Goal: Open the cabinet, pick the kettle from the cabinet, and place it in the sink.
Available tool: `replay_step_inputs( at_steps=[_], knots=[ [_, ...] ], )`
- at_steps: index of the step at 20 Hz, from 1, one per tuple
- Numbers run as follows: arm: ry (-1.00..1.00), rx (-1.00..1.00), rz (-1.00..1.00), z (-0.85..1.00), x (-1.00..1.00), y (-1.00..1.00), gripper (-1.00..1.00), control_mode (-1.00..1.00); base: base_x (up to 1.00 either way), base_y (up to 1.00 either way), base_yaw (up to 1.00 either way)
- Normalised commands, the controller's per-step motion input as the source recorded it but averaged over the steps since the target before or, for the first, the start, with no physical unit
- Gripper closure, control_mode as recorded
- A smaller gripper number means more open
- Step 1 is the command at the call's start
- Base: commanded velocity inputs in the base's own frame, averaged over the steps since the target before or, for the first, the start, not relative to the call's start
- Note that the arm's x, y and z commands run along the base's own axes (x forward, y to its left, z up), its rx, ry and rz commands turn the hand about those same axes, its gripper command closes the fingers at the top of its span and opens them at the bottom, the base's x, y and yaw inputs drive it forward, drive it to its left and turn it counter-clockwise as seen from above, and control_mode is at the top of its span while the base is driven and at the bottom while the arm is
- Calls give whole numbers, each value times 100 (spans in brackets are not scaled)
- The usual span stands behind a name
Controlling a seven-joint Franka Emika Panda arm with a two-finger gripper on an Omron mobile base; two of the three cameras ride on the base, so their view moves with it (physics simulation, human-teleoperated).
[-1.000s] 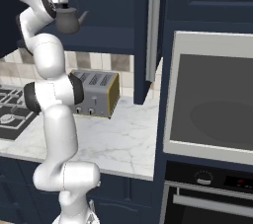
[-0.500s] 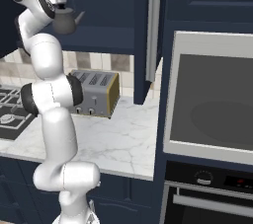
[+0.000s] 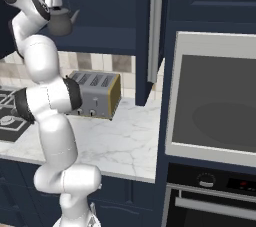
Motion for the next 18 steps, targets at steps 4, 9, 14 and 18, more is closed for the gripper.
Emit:
replay_step_inputs(
  at_steps=[4,9,14,18],
  knots=[
    [0,7,0,0,-52,0,100,-100,0,0,0],
    [0,6,0,0,-56,-1,100,-100,0,0,0],
    [0,9,0,3,-68,-17,100,-100,0,0,0],
    [0,11,0,12,-73,-21,100,-100,0,0,0]
  ],
)
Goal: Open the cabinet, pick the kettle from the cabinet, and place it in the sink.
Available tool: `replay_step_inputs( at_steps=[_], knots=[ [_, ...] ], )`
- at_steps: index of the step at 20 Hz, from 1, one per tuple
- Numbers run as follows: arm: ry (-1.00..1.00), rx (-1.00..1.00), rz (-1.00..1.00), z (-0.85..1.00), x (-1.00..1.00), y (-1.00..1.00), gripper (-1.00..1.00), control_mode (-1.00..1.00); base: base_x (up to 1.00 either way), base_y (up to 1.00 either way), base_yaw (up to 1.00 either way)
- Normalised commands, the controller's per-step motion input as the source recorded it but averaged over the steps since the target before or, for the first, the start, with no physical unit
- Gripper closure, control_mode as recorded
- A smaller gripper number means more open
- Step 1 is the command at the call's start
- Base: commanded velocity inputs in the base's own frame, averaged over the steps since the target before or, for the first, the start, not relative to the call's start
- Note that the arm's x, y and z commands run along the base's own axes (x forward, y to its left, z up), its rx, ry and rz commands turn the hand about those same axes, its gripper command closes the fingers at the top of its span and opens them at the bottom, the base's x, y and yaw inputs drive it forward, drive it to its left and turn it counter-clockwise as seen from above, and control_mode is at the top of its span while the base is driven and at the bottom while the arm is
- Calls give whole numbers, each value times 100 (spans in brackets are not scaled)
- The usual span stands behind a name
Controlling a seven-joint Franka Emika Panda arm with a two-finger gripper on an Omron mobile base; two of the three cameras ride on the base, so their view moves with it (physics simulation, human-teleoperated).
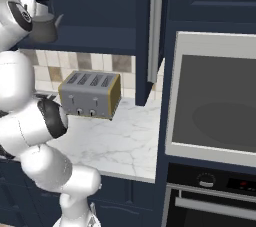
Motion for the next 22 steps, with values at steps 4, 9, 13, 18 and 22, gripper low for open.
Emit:
replay_step_inputs(
  at_steps=[4,9,13,18,22],
  knots=[
    [0,10,0,14,-73,-21,100,-100,0,0,0],
    [2,6,0,18,-73,-20,100,-100,0,0,0],
    [5,1,0,17,-72,-16,100,-100,0,0,0],
    [4,0,0,14,-73,-16,100,-100,0,0,0],
    [0,0,0,5,-75,-26,100,-100,0,0,0]
  ],
)
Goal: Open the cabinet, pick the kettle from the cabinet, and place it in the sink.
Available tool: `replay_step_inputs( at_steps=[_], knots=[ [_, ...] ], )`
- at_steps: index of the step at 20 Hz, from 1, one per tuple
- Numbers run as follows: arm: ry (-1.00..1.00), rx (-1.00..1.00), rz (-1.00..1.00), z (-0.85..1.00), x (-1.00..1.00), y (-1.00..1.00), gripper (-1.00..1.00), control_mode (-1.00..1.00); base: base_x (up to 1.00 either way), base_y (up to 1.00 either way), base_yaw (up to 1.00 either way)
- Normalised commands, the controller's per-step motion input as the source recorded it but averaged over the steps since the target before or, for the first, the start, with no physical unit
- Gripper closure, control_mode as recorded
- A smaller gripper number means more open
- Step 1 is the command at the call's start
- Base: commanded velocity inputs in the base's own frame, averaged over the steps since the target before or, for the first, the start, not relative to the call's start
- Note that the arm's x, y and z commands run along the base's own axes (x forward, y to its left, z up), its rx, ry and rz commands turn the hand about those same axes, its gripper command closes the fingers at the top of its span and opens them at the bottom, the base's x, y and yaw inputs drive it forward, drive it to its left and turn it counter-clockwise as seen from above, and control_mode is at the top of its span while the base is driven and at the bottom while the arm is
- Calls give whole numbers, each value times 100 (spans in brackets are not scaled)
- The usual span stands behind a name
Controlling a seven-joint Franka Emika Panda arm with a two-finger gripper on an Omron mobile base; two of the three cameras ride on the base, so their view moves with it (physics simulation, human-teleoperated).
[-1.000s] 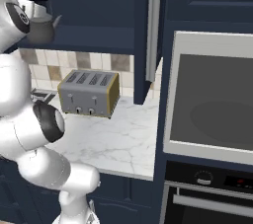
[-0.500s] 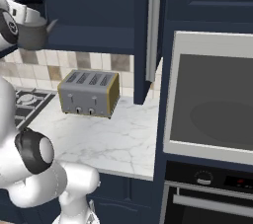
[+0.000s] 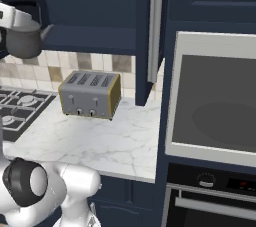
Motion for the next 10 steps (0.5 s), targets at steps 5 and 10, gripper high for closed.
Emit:
replay_step_inputs(
  at_steps=[5,10],
  knots=[
    [-3,0,0,0,-75,-24,100,-100,0,0,0],
    [-10,0,-1,-12,-75,-17,100,-100,0,0,0]
  ],
)
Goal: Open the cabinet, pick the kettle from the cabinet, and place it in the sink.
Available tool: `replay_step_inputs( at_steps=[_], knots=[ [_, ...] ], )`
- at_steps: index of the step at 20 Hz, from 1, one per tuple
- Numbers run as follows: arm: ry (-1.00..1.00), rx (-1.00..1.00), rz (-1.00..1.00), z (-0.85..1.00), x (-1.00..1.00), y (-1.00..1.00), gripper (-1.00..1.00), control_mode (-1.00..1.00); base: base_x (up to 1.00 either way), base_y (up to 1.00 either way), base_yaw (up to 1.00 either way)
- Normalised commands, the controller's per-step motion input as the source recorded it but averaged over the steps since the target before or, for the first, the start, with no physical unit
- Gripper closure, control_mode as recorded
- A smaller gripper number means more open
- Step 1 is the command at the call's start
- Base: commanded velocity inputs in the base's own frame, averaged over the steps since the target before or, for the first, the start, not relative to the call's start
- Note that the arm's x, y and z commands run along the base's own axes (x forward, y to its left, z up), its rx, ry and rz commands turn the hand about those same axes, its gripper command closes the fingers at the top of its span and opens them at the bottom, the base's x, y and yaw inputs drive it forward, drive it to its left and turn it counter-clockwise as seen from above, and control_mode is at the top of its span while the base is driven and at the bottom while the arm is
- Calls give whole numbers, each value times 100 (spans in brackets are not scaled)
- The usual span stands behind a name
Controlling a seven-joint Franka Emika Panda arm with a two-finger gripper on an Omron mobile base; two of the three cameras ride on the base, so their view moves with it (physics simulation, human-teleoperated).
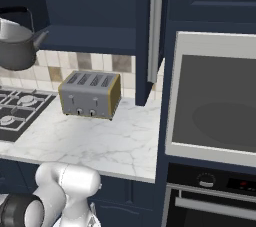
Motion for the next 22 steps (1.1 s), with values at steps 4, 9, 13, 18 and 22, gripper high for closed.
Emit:
replay_step_inputs(
  at_steps=[4,9,13,18,22],
  knots=[
    [-2,-6,-16,-30,-65,-19,100,-100,0,0,0],
    [0,-5,-19,-36,-56,-21,100,-100,0,0,0],
    [0,0,-18,-38,-54,-28,100,-100,0,0,0],
    [-2,0,-8,-48,-30,-20,100,-100,0,0,0],
    [-5,2,-4,-48,-21,-25,100,-100,0,0,0]
  ],
)
